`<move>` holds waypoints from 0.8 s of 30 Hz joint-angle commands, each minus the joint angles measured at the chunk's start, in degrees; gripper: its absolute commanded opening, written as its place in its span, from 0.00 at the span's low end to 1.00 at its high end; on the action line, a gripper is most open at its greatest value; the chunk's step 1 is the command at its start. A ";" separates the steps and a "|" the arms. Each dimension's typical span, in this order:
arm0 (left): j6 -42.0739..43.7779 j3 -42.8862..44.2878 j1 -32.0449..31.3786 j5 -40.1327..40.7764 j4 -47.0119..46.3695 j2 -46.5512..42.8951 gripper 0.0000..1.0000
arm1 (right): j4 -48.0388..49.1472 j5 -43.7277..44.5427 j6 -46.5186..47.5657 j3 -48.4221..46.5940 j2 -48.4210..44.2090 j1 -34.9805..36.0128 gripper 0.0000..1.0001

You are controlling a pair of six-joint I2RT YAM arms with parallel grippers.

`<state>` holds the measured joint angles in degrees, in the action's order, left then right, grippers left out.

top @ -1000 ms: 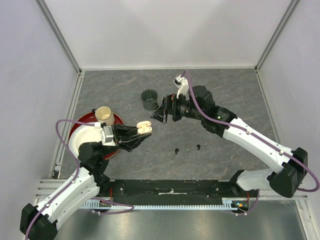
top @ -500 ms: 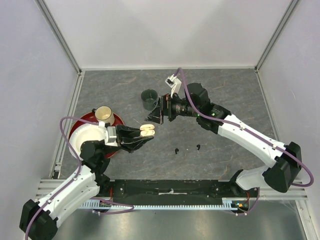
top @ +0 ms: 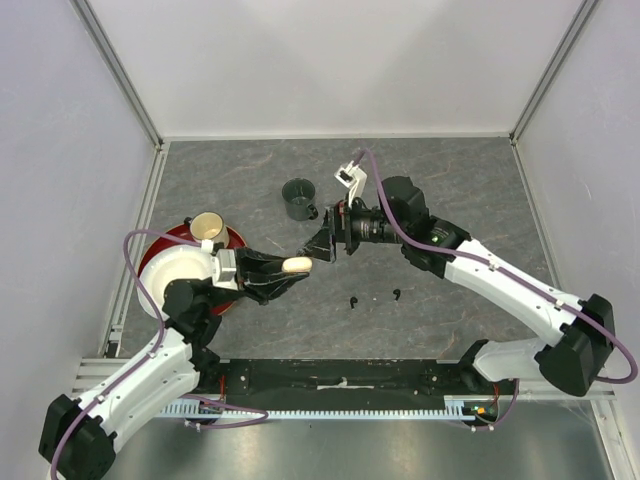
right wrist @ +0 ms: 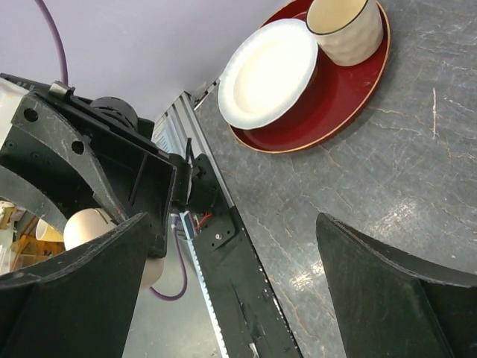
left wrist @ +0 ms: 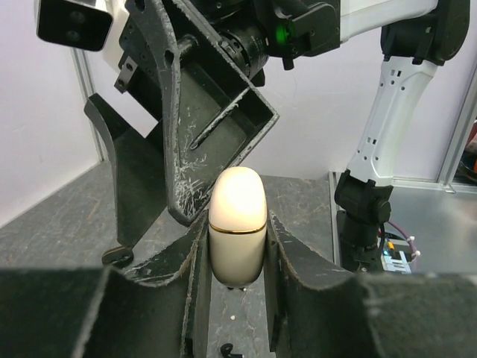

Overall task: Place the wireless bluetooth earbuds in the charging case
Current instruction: Close the charging case, then place the charging case at the center of the board.

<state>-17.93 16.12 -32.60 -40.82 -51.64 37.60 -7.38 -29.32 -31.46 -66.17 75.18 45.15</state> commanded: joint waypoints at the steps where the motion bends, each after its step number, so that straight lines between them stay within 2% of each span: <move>1: -2.28 0.58 -0.10 0.83 -3.38 0.54 0.02 | 1.05 0.48 1.49 0.87 -3.45 0.12 0.98; 5: -2.81 0.75 -0.09 0.74 -2.34 0.54 0.02 | -1.13 12.14 -0.43 2.18 -6.17 0.12 0.98; 6: -3.07 1.19 -0.10 1.09 -1.46 0.45 0.02 | -2.11 22.36 -1.40 2.54 -6.97 0.12 0.98; 7: -4.20 1.46 -0.10 1.70 -0.32 0.28 0.02 | -2.72 26.47 -2.02 3.15 -7.84 0.12 0.98; 9: -5.88 3.73 -0.10 5.56 6.94 0.10 0.02 | -5.18 39.00 -4.48 4.91 -10.83 0.03 0.98; 12: -7.20 7.07 -0.10 9.78 18.13 1.67 0.02 | -8.26 47.39 -6.76 6.23 -14.26 -0.32 0.98; 15: -11.83 8.05 -0.01 15.85 21.93 6.33 0.02 | -9.41 49.09 -6.68 7.89 -17.34 -0.58 0.98; 17: -14.92 8.22 -0.01 16.47 20.62 9.31 0.02 | -10.20 49.10 -6.68 8.34 -17.96 -0.76 0.98; 21: -24.48 10.86 -0.01 16.30 21.31 22.47 0.02 | -12.22 48.48 -7.38 9.57 -18.84 -0.85 0.98; 24: -28.01 12.35 -0.10 14.10 17.90 29.17 0.02 | -13.10 46.99 -8.43 10.71 -19.36 -0.94 0.98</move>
<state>-35.90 25.32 -32.60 -26.70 -32.14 60.47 -18.44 16.84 -37.95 -57.12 56.84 44.45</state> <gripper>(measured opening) 0.349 0.979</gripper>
